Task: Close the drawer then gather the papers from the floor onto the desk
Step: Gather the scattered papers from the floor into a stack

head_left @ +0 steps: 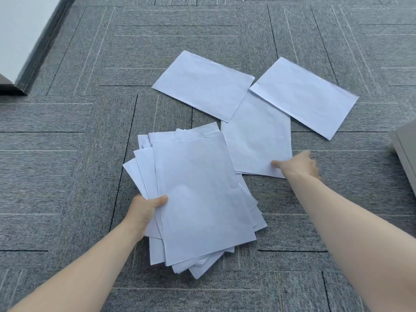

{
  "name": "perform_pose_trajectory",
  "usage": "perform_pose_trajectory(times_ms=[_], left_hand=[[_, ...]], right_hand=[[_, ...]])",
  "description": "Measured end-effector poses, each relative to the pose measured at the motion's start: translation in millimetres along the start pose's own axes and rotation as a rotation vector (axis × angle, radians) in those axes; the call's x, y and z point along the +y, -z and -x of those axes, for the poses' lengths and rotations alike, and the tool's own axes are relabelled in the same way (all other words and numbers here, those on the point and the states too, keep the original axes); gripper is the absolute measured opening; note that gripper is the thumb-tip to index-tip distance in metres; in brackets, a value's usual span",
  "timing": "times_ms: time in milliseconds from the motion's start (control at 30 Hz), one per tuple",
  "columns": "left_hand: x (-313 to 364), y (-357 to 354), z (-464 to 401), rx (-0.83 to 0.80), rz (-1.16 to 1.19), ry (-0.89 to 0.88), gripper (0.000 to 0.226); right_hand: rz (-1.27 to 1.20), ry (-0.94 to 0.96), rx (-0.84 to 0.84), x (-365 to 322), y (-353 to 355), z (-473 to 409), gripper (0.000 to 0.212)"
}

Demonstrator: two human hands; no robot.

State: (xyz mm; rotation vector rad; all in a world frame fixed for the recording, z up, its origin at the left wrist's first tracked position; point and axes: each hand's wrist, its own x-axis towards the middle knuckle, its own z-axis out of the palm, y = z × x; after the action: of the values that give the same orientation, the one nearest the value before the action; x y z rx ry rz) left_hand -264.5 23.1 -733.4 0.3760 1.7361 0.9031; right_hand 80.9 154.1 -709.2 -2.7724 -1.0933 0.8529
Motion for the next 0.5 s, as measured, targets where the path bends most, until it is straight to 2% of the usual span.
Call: perform_pose_trajectory(times_ms=[67,133,233,367,400,500], left_hand=[[0,2,0,0.0,0.002,0.001,0.032],[1,2,0,-0.001,0.001,-0.001,0.031],[2,1,1,0.002,-0.002,0.004,0.027],[3,3,0,0.005,-0.005,0.008,0.027],[3,5,-1,0.008,-0.011,0.006,0.026],[1,11,-3,0.019,-0.029,-0.001,0.022]], right_hand=[[0.023,-0.006,0.013,0,0,0,0.095],[-0.002,-0.024,-0.014,-2,0,-2,0.091],[-0.085,-0.03,-0.083,-4,-4,-8,0.06],[-0.1,0.002,-0.067,-1,-8,-5,0.044],[-0.094,0.013,-0.052,0,-8,-4,0.045],[-0.056,0.02,-0.007,0,-4,-4,0.071]])
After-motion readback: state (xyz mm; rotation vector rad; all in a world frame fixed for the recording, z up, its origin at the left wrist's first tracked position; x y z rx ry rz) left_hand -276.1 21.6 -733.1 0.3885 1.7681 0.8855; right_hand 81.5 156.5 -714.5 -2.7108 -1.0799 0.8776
